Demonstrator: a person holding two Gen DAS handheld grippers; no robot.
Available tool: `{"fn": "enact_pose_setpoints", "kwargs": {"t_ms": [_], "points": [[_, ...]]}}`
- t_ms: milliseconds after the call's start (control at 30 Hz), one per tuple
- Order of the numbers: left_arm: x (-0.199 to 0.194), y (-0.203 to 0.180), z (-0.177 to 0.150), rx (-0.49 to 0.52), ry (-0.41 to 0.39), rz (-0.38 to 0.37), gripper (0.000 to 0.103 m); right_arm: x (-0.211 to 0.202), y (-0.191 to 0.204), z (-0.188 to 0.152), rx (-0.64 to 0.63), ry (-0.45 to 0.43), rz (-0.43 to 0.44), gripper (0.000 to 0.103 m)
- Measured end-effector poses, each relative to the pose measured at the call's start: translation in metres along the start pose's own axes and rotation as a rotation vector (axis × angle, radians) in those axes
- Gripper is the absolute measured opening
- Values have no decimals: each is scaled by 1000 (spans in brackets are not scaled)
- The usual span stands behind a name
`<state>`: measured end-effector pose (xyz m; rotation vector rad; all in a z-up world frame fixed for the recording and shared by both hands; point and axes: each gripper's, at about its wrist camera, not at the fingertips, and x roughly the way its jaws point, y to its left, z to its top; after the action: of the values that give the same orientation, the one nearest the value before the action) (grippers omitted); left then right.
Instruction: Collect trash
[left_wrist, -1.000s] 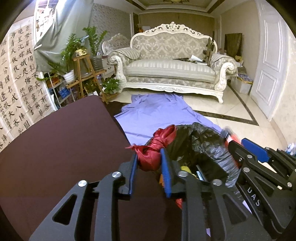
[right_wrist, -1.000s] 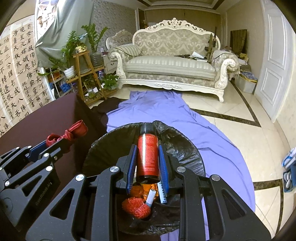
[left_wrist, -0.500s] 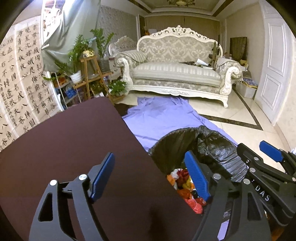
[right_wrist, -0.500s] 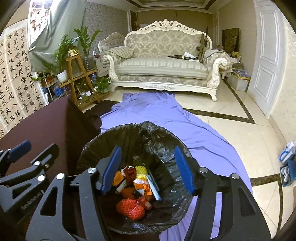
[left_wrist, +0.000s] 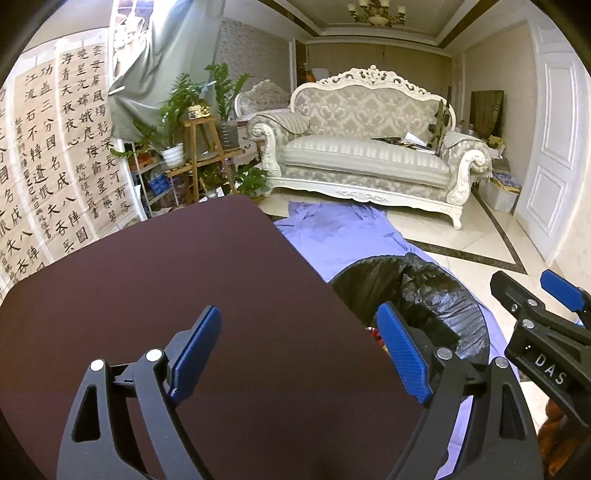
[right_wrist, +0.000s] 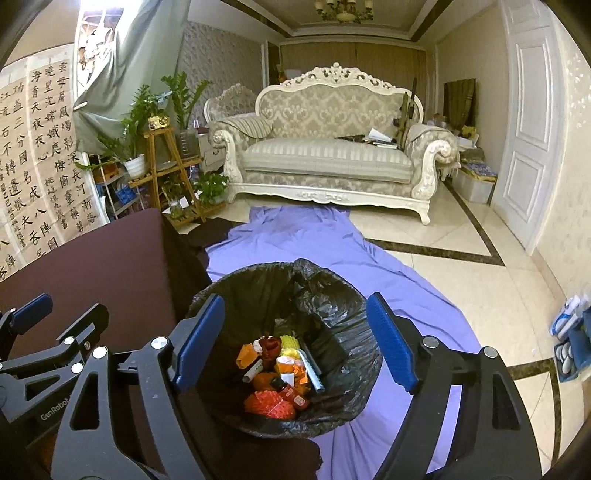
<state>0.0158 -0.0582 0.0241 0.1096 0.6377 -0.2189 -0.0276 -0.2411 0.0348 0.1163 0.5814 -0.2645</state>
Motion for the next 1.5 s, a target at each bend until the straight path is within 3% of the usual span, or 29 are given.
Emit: {"fn": "enact_pose_setpoints", "kwargs": {"t_ms": [367, 1500], "points": [[-18, 13, -8, -22, -17, 23, 84, -24, 12, -5, -30, -27, 10, 78], [-21, 11, -12, -32, -22, 24, 84, -26, 15, -6, -31, -27, 8, 78]]}}
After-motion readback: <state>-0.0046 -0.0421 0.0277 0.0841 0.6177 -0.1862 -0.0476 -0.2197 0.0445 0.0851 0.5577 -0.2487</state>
